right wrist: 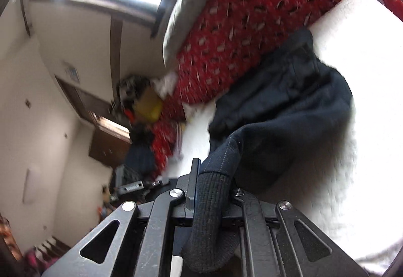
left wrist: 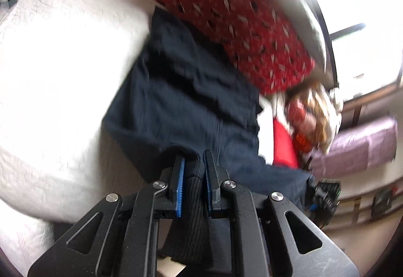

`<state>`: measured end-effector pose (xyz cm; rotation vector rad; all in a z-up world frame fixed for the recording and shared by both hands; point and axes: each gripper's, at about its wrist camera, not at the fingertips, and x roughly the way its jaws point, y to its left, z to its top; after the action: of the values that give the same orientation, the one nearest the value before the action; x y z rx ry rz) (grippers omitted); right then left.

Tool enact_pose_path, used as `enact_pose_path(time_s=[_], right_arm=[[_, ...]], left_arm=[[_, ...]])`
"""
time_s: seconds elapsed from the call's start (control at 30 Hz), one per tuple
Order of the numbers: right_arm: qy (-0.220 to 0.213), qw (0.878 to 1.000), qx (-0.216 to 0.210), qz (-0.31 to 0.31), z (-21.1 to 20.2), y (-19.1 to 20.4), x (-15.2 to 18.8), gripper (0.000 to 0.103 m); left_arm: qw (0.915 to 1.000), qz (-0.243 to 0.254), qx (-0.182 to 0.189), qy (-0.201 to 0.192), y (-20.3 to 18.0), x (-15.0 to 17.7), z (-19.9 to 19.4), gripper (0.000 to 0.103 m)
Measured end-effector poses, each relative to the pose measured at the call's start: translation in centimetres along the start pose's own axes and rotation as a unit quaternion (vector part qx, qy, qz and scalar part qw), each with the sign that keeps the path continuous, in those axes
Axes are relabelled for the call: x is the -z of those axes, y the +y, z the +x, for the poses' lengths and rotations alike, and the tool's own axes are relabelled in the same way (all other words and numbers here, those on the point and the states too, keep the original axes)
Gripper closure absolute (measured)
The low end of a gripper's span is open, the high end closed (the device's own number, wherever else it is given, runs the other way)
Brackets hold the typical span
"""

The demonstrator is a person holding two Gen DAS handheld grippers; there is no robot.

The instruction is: Fold large clothes

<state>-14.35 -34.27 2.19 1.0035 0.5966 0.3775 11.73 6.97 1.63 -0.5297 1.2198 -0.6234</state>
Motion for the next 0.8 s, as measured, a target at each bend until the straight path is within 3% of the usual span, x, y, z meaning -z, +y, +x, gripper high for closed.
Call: enact_pose_path(time_s=[0.07,0.23,0.37,0.57,0.7,0.8], right_arm=[[-0.014,1.0,-0.009,0.014,0.6,-1.0,-2.0,0.095],[-0.036,0.998,-0.009,0.047,3.4,-3.5,-6.5,0.095],[-0.055,0.995,-0.007,0.078,5.8,-6.6,-10.5,0.095],[-0.082,0.989,0.019,0.12,10.1,-11.3,-17.1,0.095],[-0.11,0.977,0.03,0.18,12.8,-15.6,-20.3,0.089],[-0.085,0.959,0.048,0.267,15.3,-19.9,-21.2,0.082]], left_arm=[[0.9998,-0.011,-0.003,-0.016,0.7,-2.1,-0.9,0.092],[0.9978,-0.044,-0.006,-0.049,1.3,-8.3,1.5,0.092],[0.996,-0.073,-0.014,-0.049,1.9,-13.4,5.3,0.092],[0.9956,-0.063,-0.051,-0.047,0.7,-20.3,12.0,0.092],[0.9927,-0.069,-0.09,-0.041,0.8,-23.8,16.2,0.089],[0.9871,-0.124,-0.101,-0.011,3.3,-25.4,18.8,0.086]])
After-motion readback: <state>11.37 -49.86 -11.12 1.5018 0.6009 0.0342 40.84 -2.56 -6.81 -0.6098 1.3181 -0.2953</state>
